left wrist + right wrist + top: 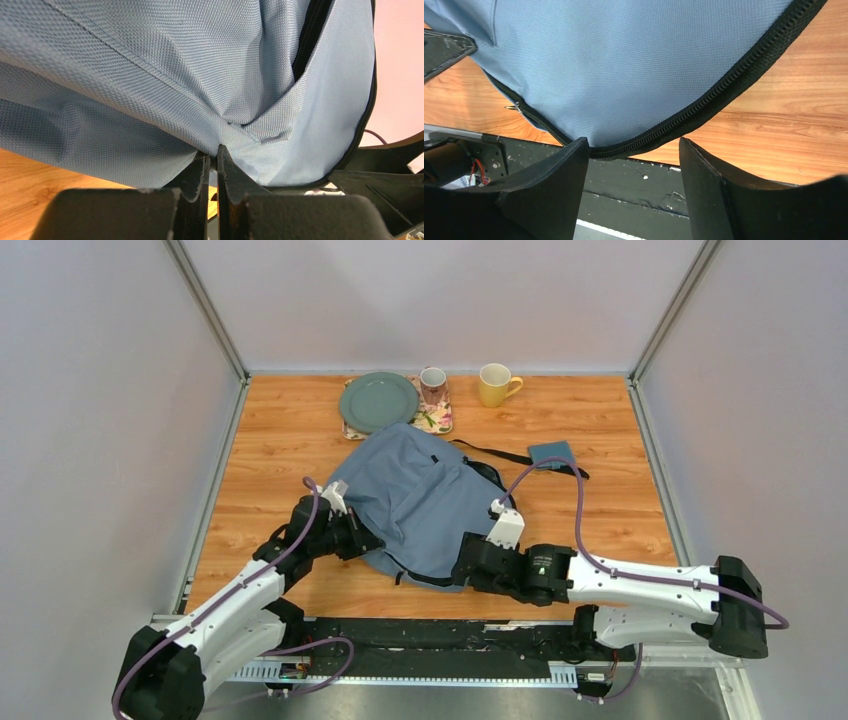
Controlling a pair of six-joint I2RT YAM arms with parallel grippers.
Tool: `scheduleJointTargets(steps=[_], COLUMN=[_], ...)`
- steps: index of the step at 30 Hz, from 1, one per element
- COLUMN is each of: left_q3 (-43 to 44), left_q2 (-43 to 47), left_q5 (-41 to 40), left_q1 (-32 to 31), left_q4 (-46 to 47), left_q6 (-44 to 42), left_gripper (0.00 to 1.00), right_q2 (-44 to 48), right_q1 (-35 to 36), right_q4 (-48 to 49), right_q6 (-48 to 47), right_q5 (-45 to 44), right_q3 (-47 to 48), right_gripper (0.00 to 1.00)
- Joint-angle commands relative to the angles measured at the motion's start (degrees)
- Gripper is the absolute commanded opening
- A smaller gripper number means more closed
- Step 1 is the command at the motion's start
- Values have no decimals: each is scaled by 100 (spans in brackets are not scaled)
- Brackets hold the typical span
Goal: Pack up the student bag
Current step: Adjust the student bag at the center of the board.
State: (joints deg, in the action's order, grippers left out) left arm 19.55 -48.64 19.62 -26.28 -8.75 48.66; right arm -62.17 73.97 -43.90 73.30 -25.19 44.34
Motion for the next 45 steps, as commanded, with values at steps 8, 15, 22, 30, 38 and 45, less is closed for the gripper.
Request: scheduleJointTargets(steps=[8,15,22,30,38,45], left_q3=[146,137,145,119,128,128], left_q2=[180,232,259,224,188,162], left_q5=[174,174,200,236,271,262], left_q1=[-26,-26,-26,-26,-26,-35], left_q4=[155,120,120,146,172,190], left_q6=[64,64,56,56,47,29], left_gripper=[3,3,3,3,3,3], right_q2=[538,1654,1911,1201,768,724], right_q1=[258,-655,-2131,-2844,-2915,-2959], right_q4=[-205,-857,-515,294,470,610], right_q6=[703,397,-570,-1098,-1239,-1476], right_q5=[-916,-875,196,883,964,1024], right_q3=[-57,-144,-311,-285,-197,22], right_gripper=[64,93,81,71,34,0])
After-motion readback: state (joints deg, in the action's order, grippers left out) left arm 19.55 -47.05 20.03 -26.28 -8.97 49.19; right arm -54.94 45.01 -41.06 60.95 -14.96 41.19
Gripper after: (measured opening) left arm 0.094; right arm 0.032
